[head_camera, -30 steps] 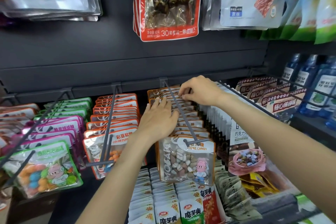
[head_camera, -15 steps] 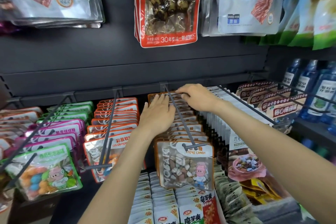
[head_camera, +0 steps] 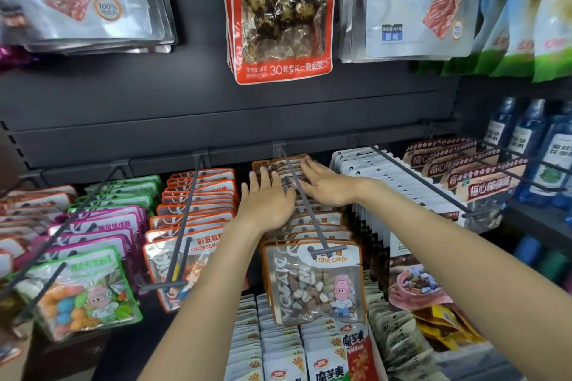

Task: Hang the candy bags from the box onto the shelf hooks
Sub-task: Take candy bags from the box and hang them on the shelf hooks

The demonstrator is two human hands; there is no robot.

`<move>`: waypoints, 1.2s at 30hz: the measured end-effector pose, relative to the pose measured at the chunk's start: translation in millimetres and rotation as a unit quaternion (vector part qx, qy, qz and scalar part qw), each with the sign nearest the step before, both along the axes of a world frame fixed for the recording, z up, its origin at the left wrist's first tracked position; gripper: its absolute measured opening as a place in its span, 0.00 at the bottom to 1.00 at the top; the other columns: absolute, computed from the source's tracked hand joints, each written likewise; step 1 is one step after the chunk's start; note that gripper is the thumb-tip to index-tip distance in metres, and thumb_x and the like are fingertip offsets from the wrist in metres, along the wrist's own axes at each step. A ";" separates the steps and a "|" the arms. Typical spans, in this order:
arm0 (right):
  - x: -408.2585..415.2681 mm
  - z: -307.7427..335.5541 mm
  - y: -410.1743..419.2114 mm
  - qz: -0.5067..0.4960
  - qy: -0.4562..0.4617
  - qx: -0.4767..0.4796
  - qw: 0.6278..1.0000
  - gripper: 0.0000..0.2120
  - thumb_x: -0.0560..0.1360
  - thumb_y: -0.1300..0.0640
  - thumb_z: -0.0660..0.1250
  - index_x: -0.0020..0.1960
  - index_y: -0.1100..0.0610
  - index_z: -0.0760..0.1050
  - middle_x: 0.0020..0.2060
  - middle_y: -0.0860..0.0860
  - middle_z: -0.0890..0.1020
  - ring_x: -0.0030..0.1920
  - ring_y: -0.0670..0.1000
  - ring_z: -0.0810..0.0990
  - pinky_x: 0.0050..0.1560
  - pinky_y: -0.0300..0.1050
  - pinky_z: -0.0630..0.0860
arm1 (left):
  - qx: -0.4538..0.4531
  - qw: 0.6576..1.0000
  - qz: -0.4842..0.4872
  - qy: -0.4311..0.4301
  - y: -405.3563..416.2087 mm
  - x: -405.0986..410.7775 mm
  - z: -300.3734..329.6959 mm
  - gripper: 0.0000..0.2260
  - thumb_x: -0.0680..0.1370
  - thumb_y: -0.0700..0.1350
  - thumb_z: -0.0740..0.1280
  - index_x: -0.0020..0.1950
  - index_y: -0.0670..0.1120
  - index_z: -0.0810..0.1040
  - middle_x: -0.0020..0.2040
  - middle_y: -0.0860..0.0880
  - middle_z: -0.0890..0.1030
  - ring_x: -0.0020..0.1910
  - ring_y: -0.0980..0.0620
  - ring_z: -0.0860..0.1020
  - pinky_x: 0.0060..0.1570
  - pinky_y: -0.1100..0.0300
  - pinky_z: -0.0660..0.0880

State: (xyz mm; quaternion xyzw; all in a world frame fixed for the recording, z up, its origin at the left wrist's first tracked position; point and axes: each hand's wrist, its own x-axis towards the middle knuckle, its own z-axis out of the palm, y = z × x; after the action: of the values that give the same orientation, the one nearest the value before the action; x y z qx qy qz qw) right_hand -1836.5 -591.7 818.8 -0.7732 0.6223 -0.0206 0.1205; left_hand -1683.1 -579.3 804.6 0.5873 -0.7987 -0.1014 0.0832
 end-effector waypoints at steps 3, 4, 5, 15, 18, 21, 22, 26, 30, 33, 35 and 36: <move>-0.2 0.3 -0.6 -0.009 0.012 -0.004 1.000 0.31 0.83 0.43 0.43 0.78 0.60 0.38 0.77 0.55 0.36 0.78 0.52 0.37 0.75 0.46 0.40 | -0.006 1.000 0.003 0.015 0.9 0.4 -1.1 0.25 0.84 0.52 0.44 0.79 0.44 0.43 0.79 0.44 0.39 0.77 0.46 0.35 0.74 0.49 0.38; -1.2 1.6 -1.7 -0.010 0.016 -0.014 1.000 0.31 0.83 0.43 0.43 0.78 0.60 0.39 0.78 0.55 0.37 0.78 0.52 0.37 0.77 0.48 0.40 | -0.013 1.000 0.004 0.023 0.7 0.4 -0.4 0.25 0.84 0.52 0.44 0.79 0.44 0.44 0.79 0.45 0.41 0.77 0.47 0.36 0.74 0.49 0.38; -2.6 2.7 -4.0 -0.010 0.014 -0.030 0.999 0.30 0.84 0.44 0.43 0.79 0.59 0.42 0.78 0.54 0.38 0.78 0.52 0.38 0.77 0.51 0.42 | -0.026 0.999 0.006 0.034 -0.2 0.7 0.9 0.24 0.84 0.51 0.44 0.79 0.44 0.46 0.79 0.46 0.43 0.77 0.48 0.37 0.74 0.49 0.39; 0.6 4.9 -22.0 0.023 0.010 -0.036 0.999 0.25 0.85 0.51 0.45 0.79 0.57 0.45 0.79 0.53 0.44 0.78 0.51 0.43 0.77 0.48 0.43 | -0.022 0.999 0.029 -0.032 -33.2 -5.0 12.1 0.24 0.84 0.51 0.46 0.79 0.45 0.48 0.80 0.46 0.46 0.78 0.48 0.46 0.74 0.44 0.43; -1.6 4.0 -20.8 0.017 -0.004 -0.023 1.000 0.26 0.85 0.50 0.45 0.79 0.57 0.43 0.78 0.54 0.42 0.78 0.51 0.41 0.77 0.47 0.42 | -0.004 0.999 0.032 -0.012 -33.9 -1.2 7.0 0.25 0.84 0.53 0.45 0.79 0.45 0.46 0.80 0.46 0.45 0.78 0.48 0.44 0.74 0.45 0.41; -0.8 4.0 -16.8 0.006 -0.018 -0.013 1.000 0.27 0.85 0.49 0.46 0.79 0.57 0.42 0.78 0.54 0.40 0.78 0.52 0.41 0.77 0.46 0.43 | -0.001 0.999 0.036 -0.003 -34.5 1.3 4.4 0.25 0.84 0.54 0.45 0.79 0.46 0.45 0.79 0.45 0.43 0.78 0.48 0.42 0.74 0.45 0.40; -0.5 4.0 -16.2 0.001 -0.021 -0.010 1.000 0.27 0.84 0.48 0.46 0.79 0.56 0.42 0.78 0.54 0.39 0.78 0.53 0.42 0.77 0.47 0.44 | -0.005 0.999 0.035 -0.003 -35.0 1.2 4.0 0.25 0.84 0.54 0.45 0.79 0.46 0.45 0.79 0.45 0.42 0.78 0.48 0.41 0.74 0.46 0.40; -1.7 2.7 -19.3 -0.011 -0.015 -0.021 1.000 0.27 0.84 0.47 0.44 0.79 0.55 0.41 0.78 0.53 0.40 0.78 0.54 0.42 0.77 0.52 0.45 | -0.022 0.999 0.032 0.019 -34.8 0.3 2.3 0.25 0.84 0.53 0.45 0.79 0.45 0.44 0.79 0.46 0.41 0.78 0.49 0.39 0.74 0.47 0.41; -6.0 5.9 -10.1 -0.015 -0.040 -0.089 0.995 0.26 0.84 0.48 0.46 0.79 0.55 0.47 0.79 0.53 0.45 0.78 0.53 0.46 0.77 0.51 0.48 | -0.076 0.990 0.032 0.112 -25.1 0.8 6.8 0.24 0.84 0.50 0.49 0.79 0.44 0.53 0.79 0.45 0.50 0.78 0.46 0.47 0.75 0.50 0.48; -12.2 13.7 16.4 -0.021 -0.111 -0.164 0.980 0.23 0.84 0.52 0.52 0.78 0.54 0.57 0.78 0.54 0.54 0.77 0.54 0.54 0.74 0.46 0.53 | -0.134 0.959 0.029 0.249 0.6 4.8 16.2 0.20 0.83 0.48 0.55 0.76 0.46 0.63 0.76 0.47 0.62 0.75 0.48 0.60 0.72 0.56 0.57; -16.2 14.4 42.3 -0.030 -0.189 -0.211 0.959 0.19 0.83 0.54 0.55 0.74 0.53 0.65 0.75 0.52 0.63 0.74 0.52 0.61 0.71 0.43 0.57 | -0.145 0.929 0.017 0.339 27.7 7.5 17.9 0.18 0.83 0.46 0.57 0.72 0.49 0.68 0.73 0.50 0.69 0.72 0.52 0.65 0.68 0.60 0.60; -17.8 11.8 56.6 -0.034 -0.235 -0.230 0.944 0.18 0.83 0.55 0.56 0.72 0.53 0.69 0.73 0.51 0.67 0.72 0.50 0.64 0.68 0.41 0.60 | -0.141 0.911 0.012 0.388 42.3 8.4 14.4 0.17 0.82 0.45 0.58 0.71 0.51 0.70 0.71 0.52 0.70 0.71 0.54 0.66 0.68 0.61 0.61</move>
State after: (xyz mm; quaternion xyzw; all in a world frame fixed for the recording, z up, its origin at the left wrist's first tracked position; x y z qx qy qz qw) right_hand -1854.3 -535.0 830.7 -0.7316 0.5802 -0.3487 0.0816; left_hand -1674.6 -537.1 819.0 0.4932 -0.7022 -0.2066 0.4701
